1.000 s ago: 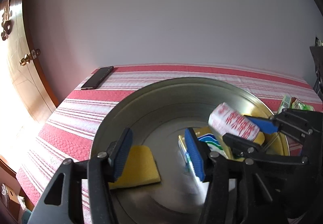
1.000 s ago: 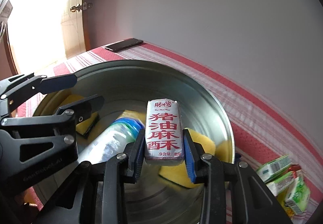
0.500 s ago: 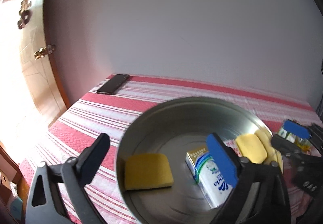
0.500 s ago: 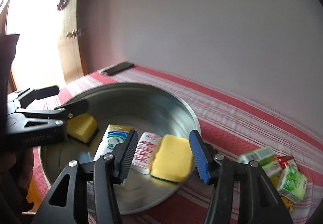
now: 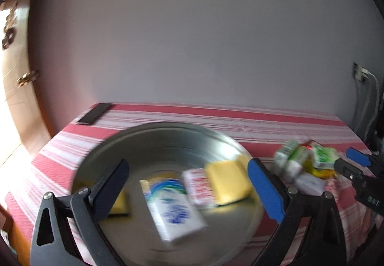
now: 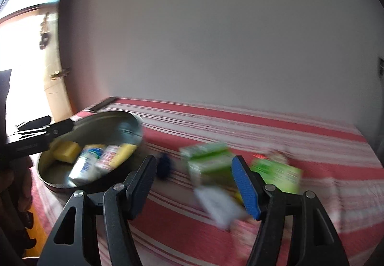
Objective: Organize objects
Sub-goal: 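Move the right gripper to the floral packet and close on it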
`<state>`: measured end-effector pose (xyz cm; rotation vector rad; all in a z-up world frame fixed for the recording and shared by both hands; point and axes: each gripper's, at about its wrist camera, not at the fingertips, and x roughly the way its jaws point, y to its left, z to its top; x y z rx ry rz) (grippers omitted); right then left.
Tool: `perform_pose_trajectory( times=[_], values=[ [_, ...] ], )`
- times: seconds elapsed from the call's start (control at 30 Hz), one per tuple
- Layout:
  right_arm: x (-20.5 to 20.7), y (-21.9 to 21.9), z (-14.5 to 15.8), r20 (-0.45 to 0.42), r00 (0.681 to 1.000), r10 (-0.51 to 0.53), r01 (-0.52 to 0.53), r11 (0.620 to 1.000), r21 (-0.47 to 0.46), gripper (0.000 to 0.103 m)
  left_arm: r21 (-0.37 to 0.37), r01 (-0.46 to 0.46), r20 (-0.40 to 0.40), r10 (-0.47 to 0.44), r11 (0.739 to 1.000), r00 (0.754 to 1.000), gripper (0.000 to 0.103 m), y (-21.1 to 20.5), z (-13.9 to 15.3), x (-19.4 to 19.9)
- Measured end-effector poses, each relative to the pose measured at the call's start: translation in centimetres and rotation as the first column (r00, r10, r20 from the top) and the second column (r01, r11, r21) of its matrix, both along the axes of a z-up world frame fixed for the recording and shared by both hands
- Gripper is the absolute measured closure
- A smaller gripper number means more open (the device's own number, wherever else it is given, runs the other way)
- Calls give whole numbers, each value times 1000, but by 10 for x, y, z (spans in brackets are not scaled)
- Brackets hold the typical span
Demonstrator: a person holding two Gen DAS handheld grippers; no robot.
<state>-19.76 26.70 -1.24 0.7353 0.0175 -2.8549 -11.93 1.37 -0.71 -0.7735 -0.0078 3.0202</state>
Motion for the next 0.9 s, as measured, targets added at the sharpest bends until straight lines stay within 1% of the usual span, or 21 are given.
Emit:
perform_pose_trajectory(
  times=[0.07, 0.13, 0.23, 0.33, 0.5, 0.63, 0.8, 0.9],
  values=[
    [2, 24, -8, 43, 997, -58, 58, 998, 5, 36, -23, 55, -6, -55, 998, 998, 3, 26, -3, 4],
    [5, 44, -16, 85, 993, -87, 88, 996, -1, 36, -45, 94, 0, -94, 995, 996, 2, 44, -5, 4],
    [6, 62, -28, 148, 986, -80, 85, 996, -24, 36, -70, 137, 13, -136, 988, 991, 2, 68, -12, 3],
    [-1, 62, -37, 212, 977, -36, 47, 998, -45, 36, -79, 171, 27, -170, 982, 985, 2, 87, -16, 4],
    [-11, 51, -51, 257, 966, -9, 2, 1000, 27, 36, -95, 205, 56, -201, 974, 978, 2, 103, -27, 0],
    [-21, 51, -60, 312, 950, 19, -24, 1000, 12, 36, -91, 210, 71, -204, 974, 976, 2, 108, -33, -1],
    [-30, 52, -63, 336, 942, 23, -30, 999, 17, 36, -100, 221, 80, -213, 970, 974, 2, 114, -37, 0],
    [-26, 51, -64, 337, 941, 30, -44, 998, 35, 36, -103, 219, 79, -212, 970, 974, 2, 115, -37, 1]
  ],
)
